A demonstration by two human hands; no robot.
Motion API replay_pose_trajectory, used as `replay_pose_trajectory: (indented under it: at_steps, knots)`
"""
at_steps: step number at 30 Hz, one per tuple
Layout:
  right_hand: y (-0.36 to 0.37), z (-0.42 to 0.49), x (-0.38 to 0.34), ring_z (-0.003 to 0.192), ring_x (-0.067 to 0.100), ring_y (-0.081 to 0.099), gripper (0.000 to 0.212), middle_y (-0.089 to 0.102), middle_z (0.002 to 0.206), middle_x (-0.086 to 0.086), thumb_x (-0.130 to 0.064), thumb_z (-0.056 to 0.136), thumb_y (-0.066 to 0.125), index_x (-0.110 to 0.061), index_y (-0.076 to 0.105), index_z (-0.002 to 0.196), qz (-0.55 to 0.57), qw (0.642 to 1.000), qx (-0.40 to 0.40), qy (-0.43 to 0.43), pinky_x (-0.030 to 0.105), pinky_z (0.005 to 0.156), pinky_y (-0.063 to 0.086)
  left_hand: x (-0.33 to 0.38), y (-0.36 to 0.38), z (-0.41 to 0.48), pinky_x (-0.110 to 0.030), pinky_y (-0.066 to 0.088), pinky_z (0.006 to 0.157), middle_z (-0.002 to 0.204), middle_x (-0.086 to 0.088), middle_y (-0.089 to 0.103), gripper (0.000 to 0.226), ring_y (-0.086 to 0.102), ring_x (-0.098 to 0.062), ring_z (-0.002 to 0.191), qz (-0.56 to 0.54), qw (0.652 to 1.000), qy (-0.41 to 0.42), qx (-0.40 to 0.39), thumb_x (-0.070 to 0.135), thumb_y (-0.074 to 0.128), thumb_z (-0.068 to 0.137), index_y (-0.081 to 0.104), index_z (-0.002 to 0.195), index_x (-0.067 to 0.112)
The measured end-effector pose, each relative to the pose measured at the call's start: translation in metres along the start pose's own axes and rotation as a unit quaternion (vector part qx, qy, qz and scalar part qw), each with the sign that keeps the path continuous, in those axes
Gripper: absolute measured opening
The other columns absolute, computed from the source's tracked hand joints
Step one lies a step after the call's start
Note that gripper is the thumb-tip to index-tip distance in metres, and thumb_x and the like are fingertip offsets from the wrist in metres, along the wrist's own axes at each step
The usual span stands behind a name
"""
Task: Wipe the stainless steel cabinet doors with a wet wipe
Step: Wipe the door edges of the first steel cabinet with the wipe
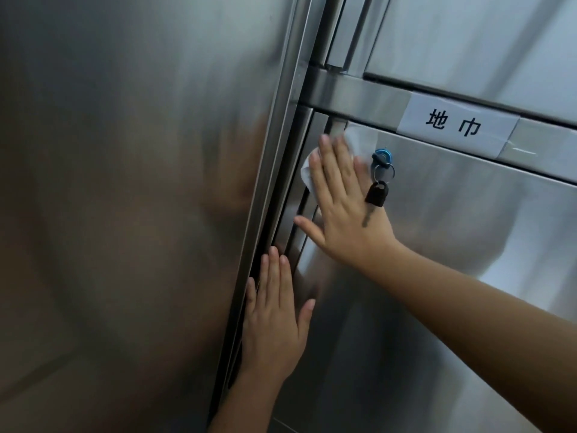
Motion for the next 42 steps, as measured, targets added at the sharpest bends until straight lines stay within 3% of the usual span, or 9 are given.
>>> replay_pose_trajectory:
  at_steps: [3,9,14,18,23,28,31,36,42]
  knots:
    - [0.013,-0.03,-0.015,0.142,0.036,0.004,0.079,0.003,0.152,0.022,-0.058,0.092,0.009,-0.001,0.011,0.147,-0.072,0.994,-0.039,-0.072,0.048,0.113,0.002,-0.004,0.008,-0.01,-0.046,0.022,0.11,0.148,-0.019,0.027,0.068,0.03,-0.035,0.134,0.0,1.0,0.003,-0.01,0.047,0.005,0.099,0.027,0.14,-0.002]
    - [0.009,-0.024,-0.001,0.142,0.032,0.008,0.073,0.006,0.153,0.017,-0.053,0.093,0.004,-0.006,0.013,0.148,-0.103,0.987,-0.008,-0.121,0.046,0.113,0.004,-0.01,0.025,-0.026,-0.059,0.025,0.1,0.147,-0.023,0.025,0.068,0.029,-0.038,0.133,0.001,0.999,-0.036,-0.018,0.046,0.017,0.096,0.025,0.14,-0.005]
    - [0.011,-0.023,-0.002,0.143,0.034,0.0,0.077,0.0,0.155,0.019,-0.058,0.092,0.003,-0.005,0.005,0.149,-0.081,0.991,-0.009,-0.102,0.048,0.114,0.0,-0.006,0.042,-0.033,-0.06,0.018,0.101,0.148,-0.024,0.021,0.07,0.024,-0.041,0.134,-0.02,0.997,-0.076,0.005,0.047,0.007,0.098,0.021,0.14,-0.007]
    - [0.033,-0.064,-0.036,0.142,0.034,-0.001,0.078,-0.006,0.153,0.018,-0.06,0.092,0.008,-0.007,0.002,0.148,-0.103,0.976,-0.054,-0.183,0.049,0.113,0.003,-0.012,0.053,-0.049,-0.06,0.02,0.101,0.148,-0.024,0.022,0.071,0.026,-0.04,0.134,-0.001,0.996,-0.085,-0.013,0.048,0.008,0.098,0.023,0.14,-0.007]
    - [0.042,-0.077,-0.048,0.139,0.031,-0.015,0.074,-0.022,0.148,0.017,-0.055,0.093,0.002,-0.007,-0.009,0.147,-0.085,0.967,-0.069,-0.231,0.05,0.11,-0.008,-0.018,0.06,-0.071,-0.055,0.026,0.102,0.148,-0.023,0.026,0.071,0.031,-0.036,0.134,0.022,0.992,-0.116,-0.04,0.048,0.015,0.096,0.026,0.14,-0.006]
    - [0.033,-0.061,-0.032,0.143,0.03,0.005,0.073,0.003,0.155,0.013,-0.054,0.092,0.002,-0.01,0.01,0.149,-0.089,0.976,-0.031,-0.195,0.047,0.114,0.007,-0.013,0.063,-0.076,-0.057,0.025,0.101,0.147,-0.023,0.027,0.071,0.031,-0.037,0.134,0.025,0.991,-0.123,-0.048,0.048,0.015,0.097,0.024,0.141,-0.006]
    - [0.036,-0.063,-0.039,0.143,0.033,0.0,0.075,-0.003,0.155,0.016,-0.057,0.092,0.002,-0.008,0.002,0.149,-0.081,0.981,-0.035,-0.171,0.049,0.114,0.004,-0.013,0.065,-0.08,-0.057,0.025,0.101,0.147,-0.023,0.028,0.071,0.032,-0.037,0.133,0.027,0.99,-0.124,-0.06,0.048,0.021,0.095,0.026,0.14,-0.006]
    - [0.052,-0.086,-0.063,0.142,0.031,0.0,0.077,-0.004,0.154,0.016,-0.058,0.091,0.001,-0.007,-0.001,0.148,-0.083,0.98,-0.039,-0.175,0.048,0.113,0.003,-0.022,0.068,-0.094,-0.055,0.027,0.101,0.147,-0.022,0.029,0.073,0.033,-0.036,0.133,0.034,0.986,-0.133,-0.093,0.05,0.007,0.097,0.03,0.139,-0.006]
    - [0.069,-0.106,-0.088,0.14,0.03,-0.008,0.077,-0.008,0.153,0.016,-0.057,0.092,0.0,-0.005,-0.001,0.148,-0.063,0.985,-0.038,-0.154,0.045,0.113,0.0,-0.046,0.07,-0.126,-0.053,0.026,0.099,0.145,-0.022,0.031,0.071,0.034,-0.035,0.131,0.068,0.983,-0.107,-0.131,0.045,0.027,0.09,0.034,0.137,-0.007]
Point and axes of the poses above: each hand's wrist, its own z-axis towards the middle knuckle, its own y-axis out of the palm, x = y × z, the point moved 3 cm from there along z, towards the middle knuckle
